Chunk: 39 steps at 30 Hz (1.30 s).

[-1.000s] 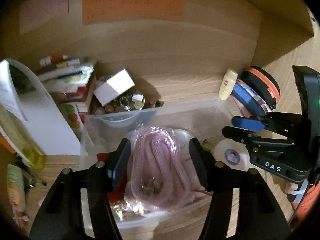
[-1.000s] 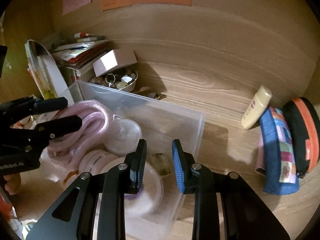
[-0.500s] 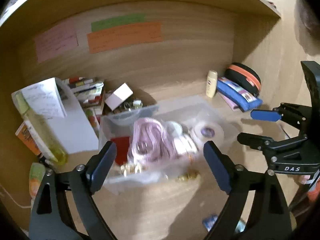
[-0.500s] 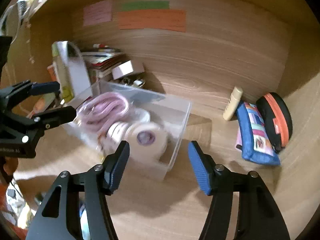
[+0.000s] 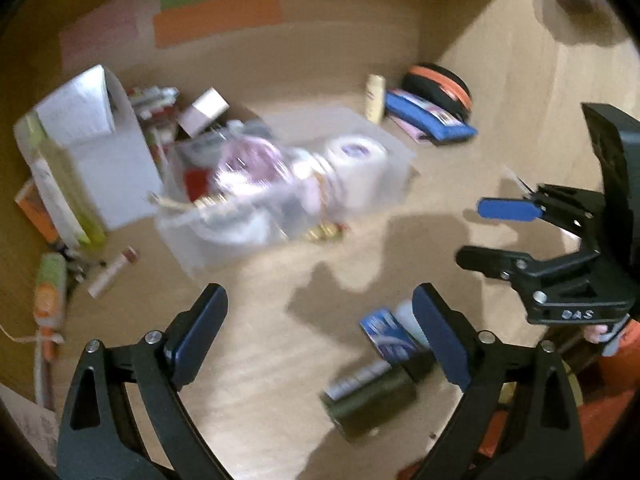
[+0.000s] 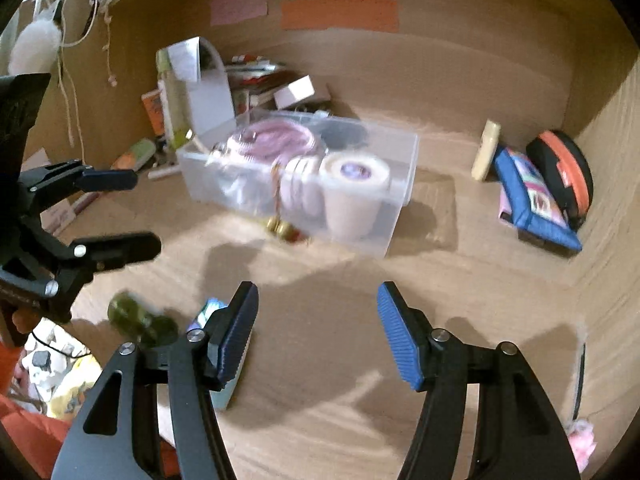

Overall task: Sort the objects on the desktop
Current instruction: 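Grasp the dark green bottle with the left gripper while the right grasps the light-blue tube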

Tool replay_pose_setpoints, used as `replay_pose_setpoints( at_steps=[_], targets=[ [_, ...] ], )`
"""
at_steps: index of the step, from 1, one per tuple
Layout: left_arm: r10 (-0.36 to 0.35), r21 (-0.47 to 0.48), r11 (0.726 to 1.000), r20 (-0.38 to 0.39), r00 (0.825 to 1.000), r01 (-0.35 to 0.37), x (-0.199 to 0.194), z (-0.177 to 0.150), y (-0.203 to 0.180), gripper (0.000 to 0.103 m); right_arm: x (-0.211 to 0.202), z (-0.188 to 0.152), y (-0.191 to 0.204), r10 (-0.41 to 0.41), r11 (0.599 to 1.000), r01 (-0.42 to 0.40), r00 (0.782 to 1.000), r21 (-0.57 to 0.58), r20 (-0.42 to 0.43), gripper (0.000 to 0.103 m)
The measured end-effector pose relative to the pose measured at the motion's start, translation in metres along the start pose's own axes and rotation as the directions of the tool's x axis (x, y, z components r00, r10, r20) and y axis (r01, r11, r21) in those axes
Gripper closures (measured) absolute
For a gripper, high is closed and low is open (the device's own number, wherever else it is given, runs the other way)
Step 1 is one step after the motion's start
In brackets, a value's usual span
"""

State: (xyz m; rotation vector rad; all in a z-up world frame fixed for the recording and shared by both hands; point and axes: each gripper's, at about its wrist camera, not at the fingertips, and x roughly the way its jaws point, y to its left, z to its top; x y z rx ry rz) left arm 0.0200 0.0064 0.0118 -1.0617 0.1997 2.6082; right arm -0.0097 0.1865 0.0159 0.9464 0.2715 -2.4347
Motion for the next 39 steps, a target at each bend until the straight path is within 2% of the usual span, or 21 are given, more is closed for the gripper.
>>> replay_pose_setpoints(
  at_steps=[7, 13, 16, 18, 24, 26, 28, 30, 33, 36, 38, 39],
  targets=[
    [-0.089, 0.006, 0.996, -0.064, 0.994, 0.089, 0.007, -0.032, -0.017, 0.008, -0.005, -0.021, -0.003, 0.009, 0.999, -0.008, 1.0, 0.044, -0.022, 0.045],
    [-0.091, -0.026, 0.996, -0.12, 0.989, 0.089, 0.024, -0.052, -0.024, 0.009, -0.005, -0.039, -0.006, 0.06, 0.993, -0.054, 0.997, 0.102, -0.055, 0.045],
    [-0.105, -0.058, 0.993, -0.124, 0.987, 0.098, 0.03, -0.054, -0.021, 0.009, -0.005, -0.047, 0.001, 0.114, 0.989, -0.106, 0.991, 0.107, -0.068, 0.043],
    [-0.106, -0.08, 0.992, -0.12, 0.987, 0.097, 0.032, -0.054, -0.018, 0.012, -0.005, -0.05, 0.007, 0.119, 0.99, -0.112, 0.99, 0.091, -0.073, 0.041],
    [-0.096, -0.103, 0.991, -0.109, 0.989, 0.084, 0.034, -0.053, -0.011, 0.035, 0.008, -0.054, 0.022, 0.151, 0.988, -0.146, 0.98, 0.048, -0.127, 0.04],
    [-0.08, -0.096, 0.993, -0.101, 0.992, 0.071, 0.033, -0.055, -0.01, 0.048, 0.013, -0.054, 0.028, 0.155, 0.988, -0.152, 0.978, 0.032, -0.141, 0.04],
    [-0.071, -0.096, 0.994, -0.096, 0.993, 0.062, 0.031, -0.055, -0.007, 0.053, 0.017, -0.053, 0.033, 0.142, 0.99, -0.141, 0.979, 0.012, -0.145, 0.04],
    [-0.073, -0.112, 0.992, -0.089, 0.993, 0.063, 0.031, -0.056, -0.002, 0.054, 0.021, -0.05, 0.037, 0.131, 0.991, -0.134, 0.981, -0.009, -0.144, 0.041],
    [-0.058, -0.136, 0.99, -0.078, 0.995, 0.047, 0.029, -0.058, 0.007, 0.055, 0.029, -0.045, 0.044, 0.1, 0.993, -0.108, 0.985, -0.051, -0.142, 0.048],
    [-0.06, -0.191, 0.98, -0.064, 0.996, 0.047, 0.029, -0.058, 0.02, 0.057, 0.034, -0.04, 0.045, 0.078, 0.993, -0.089, 0.987, -0.075, -0.142, 0.061],
    [-0.063, -0.215, 0.975, -0.06, 0.996, 0.048, 0.03, -0.058, 0.027, 0.057, 0.036, -0.038, 0.043, 0.076, 0.993, -0.087, 0.988, -0.074, -0.138, 0.078],
    [-0.058, -0.222, 0.974, -0.055, 0.997, 0.044, 0.029, -0.056, 0.031, 0.058, 0.036, -0.037, 0.042, 0.077, 0.993, -0.087, 0.988, -0.074, -0.137, 0.08]
  ],
)
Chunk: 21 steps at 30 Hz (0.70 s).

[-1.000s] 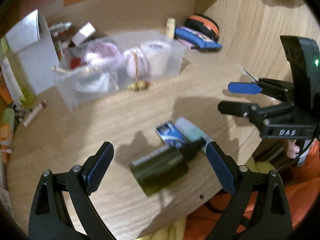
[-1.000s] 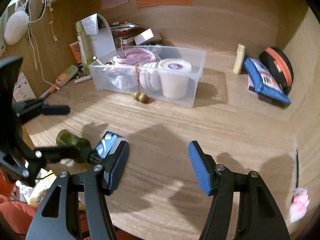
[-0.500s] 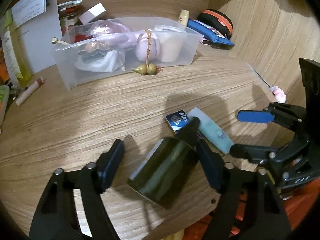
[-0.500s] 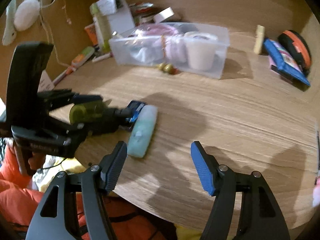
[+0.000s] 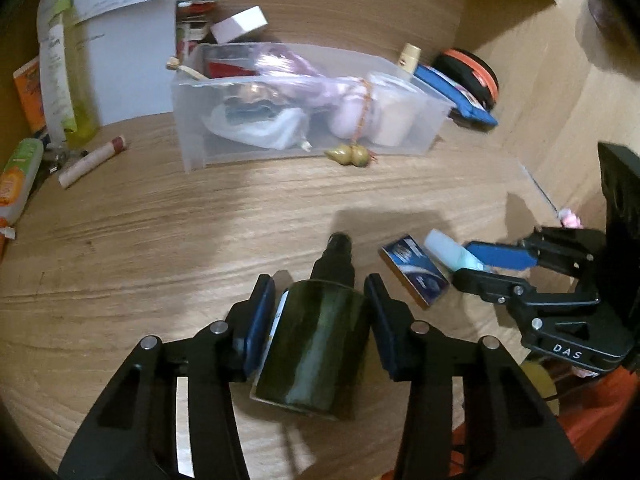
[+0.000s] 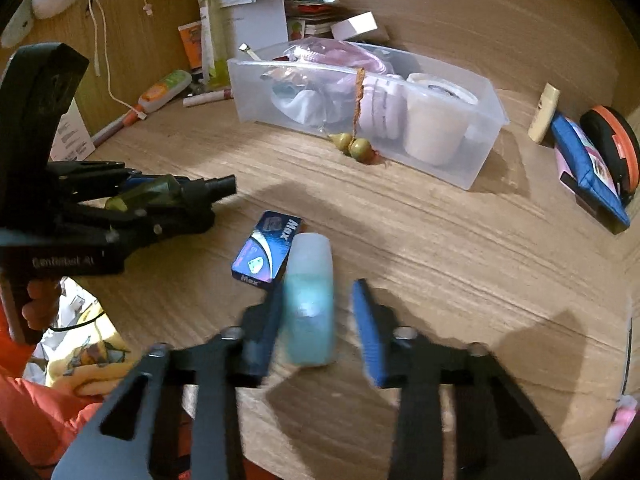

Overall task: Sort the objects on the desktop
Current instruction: 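Grasp the dark green bottle with the left gripper while the right grasps the light-blue tube, then carry the green bottle and blue tube over the clear box and release both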

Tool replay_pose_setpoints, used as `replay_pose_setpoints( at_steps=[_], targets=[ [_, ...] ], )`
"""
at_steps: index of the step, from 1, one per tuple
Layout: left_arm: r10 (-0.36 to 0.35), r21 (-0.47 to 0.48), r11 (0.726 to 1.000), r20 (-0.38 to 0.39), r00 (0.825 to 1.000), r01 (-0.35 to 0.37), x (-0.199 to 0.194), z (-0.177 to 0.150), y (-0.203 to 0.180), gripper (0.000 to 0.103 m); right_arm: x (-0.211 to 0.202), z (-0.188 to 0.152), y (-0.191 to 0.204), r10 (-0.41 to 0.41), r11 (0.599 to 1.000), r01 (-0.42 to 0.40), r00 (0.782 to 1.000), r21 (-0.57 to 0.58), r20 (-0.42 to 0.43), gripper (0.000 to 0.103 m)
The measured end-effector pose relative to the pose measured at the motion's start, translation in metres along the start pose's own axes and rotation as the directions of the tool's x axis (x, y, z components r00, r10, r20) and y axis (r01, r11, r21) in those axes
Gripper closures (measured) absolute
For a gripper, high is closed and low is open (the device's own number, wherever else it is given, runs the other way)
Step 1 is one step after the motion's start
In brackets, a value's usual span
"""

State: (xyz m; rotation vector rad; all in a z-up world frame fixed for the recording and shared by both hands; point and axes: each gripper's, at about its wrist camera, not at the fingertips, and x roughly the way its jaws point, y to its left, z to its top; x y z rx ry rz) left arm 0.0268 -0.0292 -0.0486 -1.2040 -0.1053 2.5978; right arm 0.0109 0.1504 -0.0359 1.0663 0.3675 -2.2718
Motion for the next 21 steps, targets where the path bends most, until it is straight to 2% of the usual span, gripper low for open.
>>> replay_pose_setpoints(
  at_steps=[1, 8, 15, 18, 21],
  targets=[
    [0.016, -0.001, 1.0, 0.013, 1.0, -0.016, -0.002, 0.003, 0.002, 0.062, 0.001, 0.001, -0.003, -0.002, 1.0, 0.002, 1.0, 0.012, -0.003, 0.08],
    [0.063, 0.018, 0.998, 0.105, 0.993, -0.065, -0.021, 0.03, 0.009, 0.062, -0.005, 0.014, -0.015, 0.024, 0.997, -0.027, 0.999, 0.079, 0.044, 0.08],
    [0.065, 0.032, 0.997, 0.166, 0.984, -0.072, -0.034, 0.05, 0.004, 0.062, -0.028, 0.037, -0.035, 0.026, 0.99, -0.043, 0.992, 0.134, 0.125, 0.08],
    [0.084, 0.054, 0.994, 0.215, 0.973, -0.098, -0.046, 0.062, 0.0, 0.062, -0.038, 0.05, -0.048, 0.076, 0.978, -0.108, 0.982, 0.179, 0.173, 0.08],
    [0.068, 0.061, 0.994, 0.253, 0.965, -0.087, -0.057, 0.075, -0.001, 0.062, -0.049, 0.062, -0.056, 0.097, 0.969, -0.142, 0.971, 0.2, 0.216, 0.08]
  ],
)
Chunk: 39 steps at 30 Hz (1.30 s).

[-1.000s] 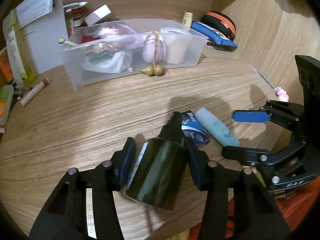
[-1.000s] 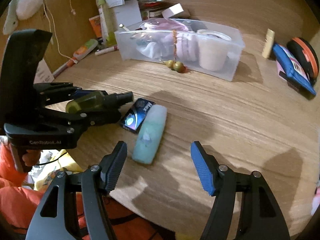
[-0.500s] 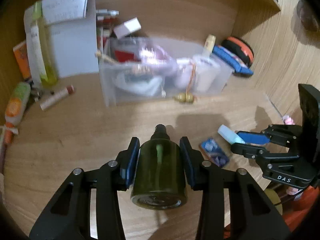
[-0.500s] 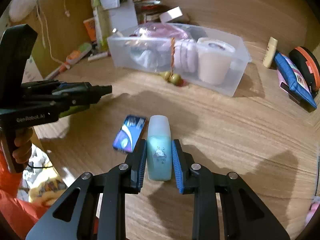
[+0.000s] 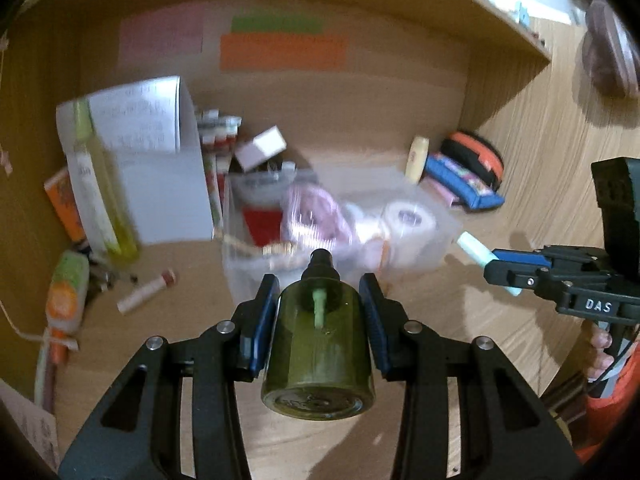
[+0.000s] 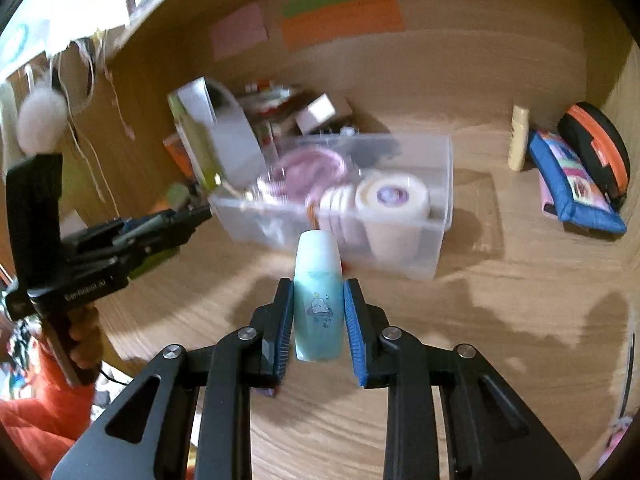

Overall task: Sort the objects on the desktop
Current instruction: 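Carry the green bottle and blue tube over the clear box and release both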

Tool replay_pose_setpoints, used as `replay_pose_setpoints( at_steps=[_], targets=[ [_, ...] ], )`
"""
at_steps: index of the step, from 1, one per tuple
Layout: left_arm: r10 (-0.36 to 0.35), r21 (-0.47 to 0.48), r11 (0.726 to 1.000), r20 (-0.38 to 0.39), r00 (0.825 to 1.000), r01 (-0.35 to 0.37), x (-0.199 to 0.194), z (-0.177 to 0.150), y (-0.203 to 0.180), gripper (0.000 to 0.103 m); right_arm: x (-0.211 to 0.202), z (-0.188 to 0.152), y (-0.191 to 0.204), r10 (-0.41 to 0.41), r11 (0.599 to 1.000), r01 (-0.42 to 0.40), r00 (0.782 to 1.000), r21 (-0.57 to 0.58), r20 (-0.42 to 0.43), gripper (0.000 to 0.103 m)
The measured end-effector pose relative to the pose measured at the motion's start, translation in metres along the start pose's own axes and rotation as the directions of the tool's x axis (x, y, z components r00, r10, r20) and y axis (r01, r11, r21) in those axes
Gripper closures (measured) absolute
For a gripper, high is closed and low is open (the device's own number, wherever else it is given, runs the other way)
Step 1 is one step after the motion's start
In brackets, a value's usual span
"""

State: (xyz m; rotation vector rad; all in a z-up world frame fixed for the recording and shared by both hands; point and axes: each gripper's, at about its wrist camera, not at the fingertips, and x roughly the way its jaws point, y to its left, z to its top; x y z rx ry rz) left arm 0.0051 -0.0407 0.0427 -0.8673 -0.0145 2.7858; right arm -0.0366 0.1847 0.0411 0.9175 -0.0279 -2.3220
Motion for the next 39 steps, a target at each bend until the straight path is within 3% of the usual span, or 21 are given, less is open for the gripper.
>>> replay_pose_setpoints(
  at_steps=[6, 12, 24, 29, 36, 39],
  targets=[
    [0.037, -0.011, 0.999, 0.082, 0.996, -0.036, 0.001, 0.036, 0.005, 0.062, -0.01, 0.035, -0.002, -0.03, 1.0, 0.03, 0.997, 0.002, 0.077, 0.08],
    [0.037, -0.075, 0.997, 0.071, 0.997, -0.031, 0.031, 0.057, 0.026, 0.062, 0.005, 0.064, 0.0, -0.083, 0.996, 0.086, 0.992, -0.027, 0.098, 0.08],
    [0.026, -0.201, 0.979, -0.048, 0.999, -0.035, 0.099, 0.062, 0.066, 0.062, 0.1, 0.095, -0.009, -0.152, 0.986, 0.148, 0.987, -0.08, -0.051, 0.08],
    [0.057, -0.192, 0.979, -0.078, 0.995, -0.071, 0.114, 0.058, 0.068, 0.062, 0.126, 0.103, -0.017, -0.19, 0.979, 0.182, 0.978, -0.09, -0.089, 0.08],
    [0.047, -0.167, 0.984, -0.109, 0.993, -0.065, 0.122, 0.053, 0.062, 0.062, 0.147, 0.102, -0.016, -0.207, 0.975, 0.195, 0.971, -0.108, -0.118, 0.08],
    [0.081, -0.142, 0.985, -0.11, 0.991, -0.096, 0.12, 0.052, 0.057, 0.057, 0.151, 0.102, -0.016, -0.229, 0.97, 0.216, 0.966, -0.112, -0.119, 0.08]
  ],
)
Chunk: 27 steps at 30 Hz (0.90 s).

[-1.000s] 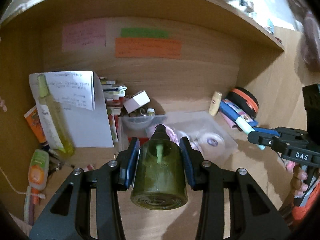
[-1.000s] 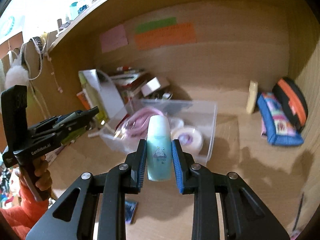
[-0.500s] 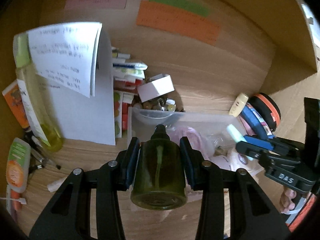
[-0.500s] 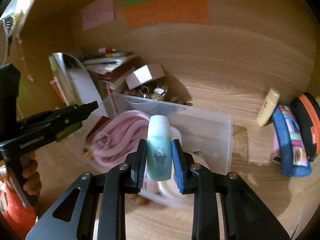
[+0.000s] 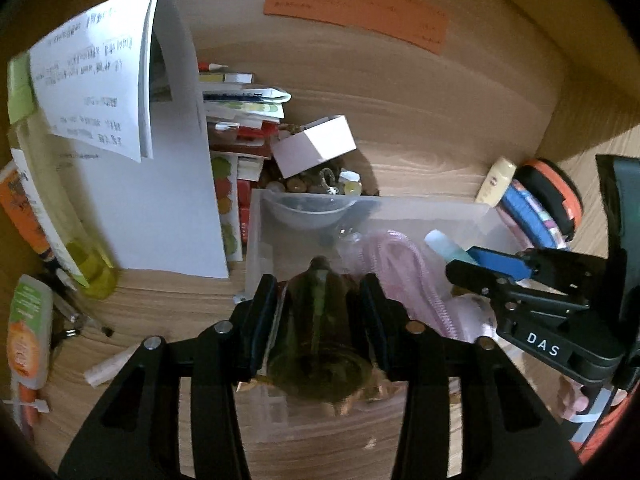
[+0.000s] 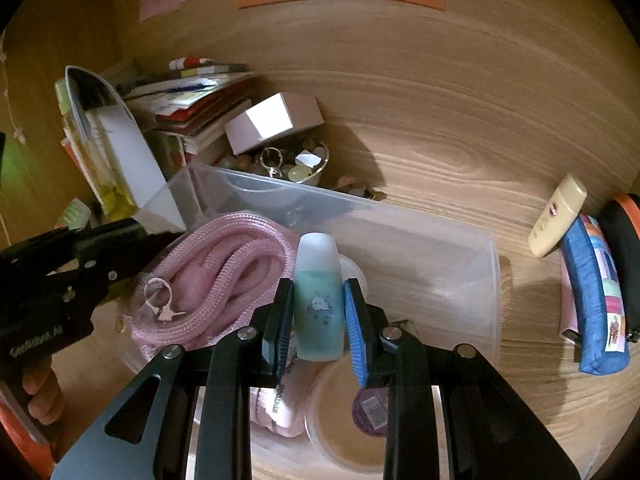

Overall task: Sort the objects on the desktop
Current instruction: 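Carry the green bottle and blue tube over the clear box and release both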

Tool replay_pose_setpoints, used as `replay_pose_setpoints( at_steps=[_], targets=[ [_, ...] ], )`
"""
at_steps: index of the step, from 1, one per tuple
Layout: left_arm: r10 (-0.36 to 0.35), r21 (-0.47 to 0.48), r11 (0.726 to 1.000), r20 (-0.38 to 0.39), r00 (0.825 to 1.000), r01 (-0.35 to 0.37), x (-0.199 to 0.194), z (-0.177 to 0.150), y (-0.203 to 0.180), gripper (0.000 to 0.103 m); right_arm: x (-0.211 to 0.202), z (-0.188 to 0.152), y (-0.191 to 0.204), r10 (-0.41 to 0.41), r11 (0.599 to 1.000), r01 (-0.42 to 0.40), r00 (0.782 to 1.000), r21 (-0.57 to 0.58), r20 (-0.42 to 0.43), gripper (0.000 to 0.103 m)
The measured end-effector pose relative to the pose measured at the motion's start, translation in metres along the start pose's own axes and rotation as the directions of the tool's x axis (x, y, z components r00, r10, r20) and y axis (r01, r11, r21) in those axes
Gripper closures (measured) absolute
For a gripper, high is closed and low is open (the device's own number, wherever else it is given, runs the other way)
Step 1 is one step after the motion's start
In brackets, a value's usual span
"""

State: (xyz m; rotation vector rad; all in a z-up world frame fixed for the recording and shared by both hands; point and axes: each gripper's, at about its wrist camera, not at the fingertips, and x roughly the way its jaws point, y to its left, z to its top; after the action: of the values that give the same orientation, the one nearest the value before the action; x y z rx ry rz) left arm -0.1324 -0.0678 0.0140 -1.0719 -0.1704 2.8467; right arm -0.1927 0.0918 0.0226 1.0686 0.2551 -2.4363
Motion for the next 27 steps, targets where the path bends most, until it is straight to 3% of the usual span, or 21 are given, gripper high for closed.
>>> replay_pose_setpoints(
  at_steps=[4, 7, 10, 13, 20, 27],
  targets=[
    [0.021, 0.028, 0.999, 0.023, 1.0, -0.022, -0.005, -0.002, -0.006, 0.049, -0.002, -0.003, 0.002, -0.037, 0.999, 0.037, 0.999, -0.011, 0.001, 0.078],
    [0.036, 0.045, 0.998, 0.053, 0.998, -0.039, -0.012, -0.004, -0.011, 0.023, -0.013, -0.004, 0.004, -0.06, 0.998, 0.061, 0.998, -0.019, 0.028, 0.062],
    [0.027, 0.064, 0.997, 0.091, 0.995, -0.033, -0.021, -0.005, -0.016, 0.019, -0.034, -0.006, 0.006, -0.083, 0.996, 0.085, 0.993, -0.026, 0.081, 0.045],
    [0.005, 0.067, 0.998, 0.102, 0.995, -0.012, -0.027, -0.006, -0.019, 0.011, -0.054, -0.008, 0.01, -0.099, 0.994, 0.104, 0.988, -0.035, 0.121, 0.036],
    [-0.042, 0.096, 0.995, 0.088, 0.995, 0.033, -0.043, -0.014, -0.025, 0.011, -0.093, -0.027, 0.013, -0.139, 0.988, 0.15, 0.973, -0.043, 0.183, 0.021],
    [-0.065, 0.086, 0.995, 0.089, 0.994, 0.057, -0.064, -0.032, -0.024, 0.011, -0.108, -0.057, 0.015, -0.07, 0.997, 0.075, 0.989, -0.033, 0.131, 0.021]
  ],
)
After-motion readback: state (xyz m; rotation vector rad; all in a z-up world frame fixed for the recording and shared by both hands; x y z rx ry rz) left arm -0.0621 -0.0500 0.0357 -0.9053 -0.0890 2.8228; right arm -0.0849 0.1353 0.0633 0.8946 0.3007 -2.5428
